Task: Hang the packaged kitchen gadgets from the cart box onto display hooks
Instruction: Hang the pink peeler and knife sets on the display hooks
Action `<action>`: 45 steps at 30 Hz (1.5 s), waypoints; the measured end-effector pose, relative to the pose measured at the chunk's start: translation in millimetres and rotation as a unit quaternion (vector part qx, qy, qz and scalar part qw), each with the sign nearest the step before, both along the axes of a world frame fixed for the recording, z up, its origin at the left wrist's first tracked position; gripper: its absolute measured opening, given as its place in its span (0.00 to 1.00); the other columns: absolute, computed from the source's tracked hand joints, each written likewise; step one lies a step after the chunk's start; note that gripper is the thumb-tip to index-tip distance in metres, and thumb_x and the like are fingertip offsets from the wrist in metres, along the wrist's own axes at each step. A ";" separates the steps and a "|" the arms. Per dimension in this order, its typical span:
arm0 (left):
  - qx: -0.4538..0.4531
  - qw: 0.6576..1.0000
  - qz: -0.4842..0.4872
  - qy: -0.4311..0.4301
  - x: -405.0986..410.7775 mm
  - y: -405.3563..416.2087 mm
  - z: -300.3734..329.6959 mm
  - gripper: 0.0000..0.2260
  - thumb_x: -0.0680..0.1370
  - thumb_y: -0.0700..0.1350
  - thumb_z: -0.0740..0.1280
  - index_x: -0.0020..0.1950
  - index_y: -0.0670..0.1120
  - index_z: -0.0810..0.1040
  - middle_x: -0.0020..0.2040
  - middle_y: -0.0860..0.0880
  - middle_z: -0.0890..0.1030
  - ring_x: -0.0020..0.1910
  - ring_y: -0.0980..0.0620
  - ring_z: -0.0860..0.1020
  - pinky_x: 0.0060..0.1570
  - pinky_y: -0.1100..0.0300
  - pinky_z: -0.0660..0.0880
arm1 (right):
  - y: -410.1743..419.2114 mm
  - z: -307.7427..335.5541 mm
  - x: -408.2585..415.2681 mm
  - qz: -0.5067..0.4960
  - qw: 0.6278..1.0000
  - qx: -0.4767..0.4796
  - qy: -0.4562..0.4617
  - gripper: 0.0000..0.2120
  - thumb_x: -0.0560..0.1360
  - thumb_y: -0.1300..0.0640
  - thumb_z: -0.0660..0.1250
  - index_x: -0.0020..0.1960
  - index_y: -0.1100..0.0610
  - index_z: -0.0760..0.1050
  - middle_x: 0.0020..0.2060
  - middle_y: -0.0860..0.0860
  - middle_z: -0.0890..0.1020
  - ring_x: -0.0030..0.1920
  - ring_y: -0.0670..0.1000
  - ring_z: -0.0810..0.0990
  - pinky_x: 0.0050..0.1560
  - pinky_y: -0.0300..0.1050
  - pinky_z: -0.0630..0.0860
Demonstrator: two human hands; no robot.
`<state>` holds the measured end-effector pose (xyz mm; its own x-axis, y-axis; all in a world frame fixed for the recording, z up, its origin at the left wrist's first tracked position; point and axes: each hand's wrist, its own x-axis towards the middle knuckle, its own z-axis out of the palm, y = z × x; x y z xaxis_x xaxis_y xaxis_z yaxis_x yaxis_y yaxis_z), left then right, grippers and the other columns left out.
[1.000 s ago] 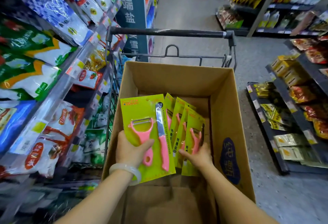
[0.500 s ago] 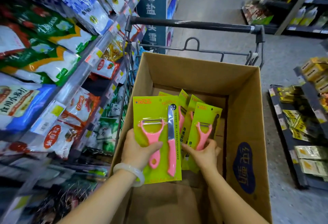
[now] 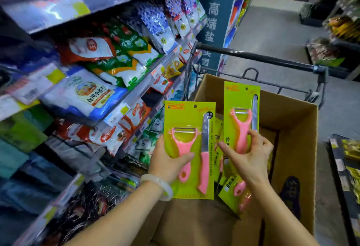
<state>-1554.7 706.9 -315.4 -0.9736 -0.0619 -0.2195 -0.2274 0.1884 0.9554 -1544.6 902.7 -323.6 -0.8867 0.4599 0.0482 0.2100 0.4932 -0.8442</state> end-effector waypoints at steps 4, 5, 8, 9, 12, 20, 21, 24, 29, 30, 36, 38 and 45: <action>0.009 0.996 0.075 0.037 29.1 -46.6 18.0 0.33 0.62 0.45 0.80 0.62 0.56 0.70 0.57 0.53 0.79 0.56 0.51 0.78 0.60 0.47 0.73 | -50.9 26.5 16.8 0.052 0.995 0.062 0.060 0.41 0.56 0.41 0.79 0.64 0.52 0.69 0.62 0.58 0.64 0.65 0.59 0.64 0.67 0.52 0.63; 0.015 0.994 0.095 0.051 40.0 -60.4 23.1 0.31 0.62 0.43 0.80 0.59 0.57 0.71 0.55 0.54 0.80 0.55 0.51 0.78 0.60 0.47 0.73 | -68.5 32.6 24.1 0.069 0.992 0.074 0.078 0.43 0.54 0.39 0.79 0.63 0.54 0.70 0.62 0.59 0.65 0.65 0.59 0.64 0.66 0.51 0.63; 0.038 0.982 0.161 0.088 83.2 -105.4 40.0 0.30 0.63 0.38 0.78 0.60 0.54 0.71 0.55 0.53 0.80 0.55 0.50 0.78 0.60 0.46 0.74 | -129.4 51.5 54.6 0.128 0.981 0.083 0.118 0.47 0.49 0.27 0.68 0.60 0.55 0.73 0.59 0.60 0.68 0.62 0.59 0.66 0.62 0.47 0.63; 0.038 0.978 0.185 0.091 101.0 -121.4 46.6 0.32 0.63 0.39 0.79 0.63 0.50 0.70 0.55 0.52 0.79 0.55 0.49 0.78 0.60 0.46 0.74 | -150.5 57.5 67.1 0.145 0.976 0.086 0.135 0.46 0.50 0.26 0.65 0.59 0.56 0.73 0.58 0.61 0.69 0.61 0.59 0.68 0.61 0.45 0.63; 0.020 0.957 0.262 0.124 160.4 -172.0 64.2 0.33 0.60 0.43 0.80 0.62 0.48 0.71 0.54 0.49 0.80 0.54 0.49 0.79 0.58 0.46 0.75 | -212.7 75.1 109.4 0.196 0.962 0.083 0.169 0.43 0.52 0.27 0.64 0.57 0.55 0.73 0.57 0.61 0.70 0.59 0.61 0.69 0.59 0.46 0.65; -0.013 0.866 0.450 0.217 392.9 -300.4 113.1 0.23 0.65 0.32 0.76 0.50 0.52 0.72 0.48 0.51 0.81 0.47 0.53 0.80 0.50 0.59 0.76 | -382.0 122.7 284.3 0.417 0.888 0.075 0.178 0.50 0.46 0.25 0.60 0.63 0.50 0.68 0.66 0.57 0.65 0.69 0.57 0.61 0.68 0.55 0.62; -0.027 0.851 0.476 0.221 425.0 -313.5 117.1 0.24 0.64 0.34 0.77 0.52 0.52 0.72 0.49 0.52 0.81 0.48 0.55 0.80 0.49 0.62 0.76 | -402.3 126.4 310.2 0.447 0.874 0.065 0.182 0.51 0.46 0.25 0.60 0.63 0.50 0.67 0.67 0.56 0.64 0.69 0.57 0.60 0.68 0.55 0.61; -0.055 0.797 0.552 0.238 520.5 -348.9 127.4 0.25 0.65 0.33 0.76 0.56 0.50 0.72 0.49 0.52 0.81 0.46 0.62 0.80 0.39 0.74 0.73 | -460.2 134.5 392.0 0.537 0.824 0.024 0.181 0.52 0.45 0.25 0.61 0.65 0.47 0.66 0.68 0.53 0.60 0.71 0.55 0.58 0.70 0.55 0.58; -0.065 0.711 0.658 0.240 659.2 -393.0 147.5 0.23 0.64 0.36 0.78 0.53 0.48 0.73 0.43 0.49 0.83 0.34 0.62 0.80 0.36 0.65 0.77 | -534.3 149.6 513.8 0.636 0.746 -0.010 0.198 0.50 0.43 0.26 0.61 0.62 0.48 0.69 0.67 0.52 0.61 0.70 0.55 0.60 0.70 0.53 0.60; -0.078 0.695 0.674 0.240 682.4 -399.9 148.9 0.23 0.62 0.38 0.79 0.51 0.50 0.74 0.43 0.50 0.83 0.38 0.59 0.81 0.39 0.65 0.77 | -545.8 153.1 534.1 0.658 0.727 -0.011 0.196 0.50 0.43 0.25 0.61 0.62 0.47 0.68 0.67 0.51 0.60 0.71 0.54 0.59 0.70 0.53 0.59; -0.117 0.611 0.747 0.233 787.9 -437.1 151.0 0.22 0.63 0.32 0.77 0.47 0.52 0.73 0.40 0.52 0.83 0.37 0.61 0.80 0.40 0.60 0.75 | -606.7 168.3 630.4 0.729 0.651 -0.029 0.208 0.51 0.43 0.25 0.61 0.63 0.46 0.67 0.67 0.50 0.62 0.70 0.53 0.61 0.69 0.50 0.60; -0.127 0.596 0.761 0.225 811.7 -452.1 153.8 0.23 0.60 0.41 0.81 0.47 0.54 0.73 0.44 0.52 0.82 0.42 0.58 0.81 0.47 0.54 0.77 | -627.0 174.8 652.2 0.740 0.637 -0.040 0.211 0.51 0.44 0.24 0.60 0.63 0.47 0.68 0.66 0.51 0.62 0.69 0.53 0.61 0.69 0.50 0.60; -0.135 0.585 0.768 0.223 866.1 -540.3 180.4 0.26 0.61 0.39 0.80 0.55 0.50 0.74 0.47 0.49 0.83 0.47 0.49 0.82 0.52 0.44 0.77 | -716.3 201.1 700.4 0.746 0.629 -0.040 0.213 0.54 0.45 0.22 0.58 0.66 0.47 0.64 0.67 0.51 0.60 0.70 0.54 0.59 0.71 0.53 0.60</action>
<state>-688.6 166.5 -135.0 0.3193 -0.9127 0.2549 -0.0670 0.2465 0.9668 -844.2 186.4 -122.5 -0.2485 -0.8536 0.4578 -0.6903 -0.1755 -0.7020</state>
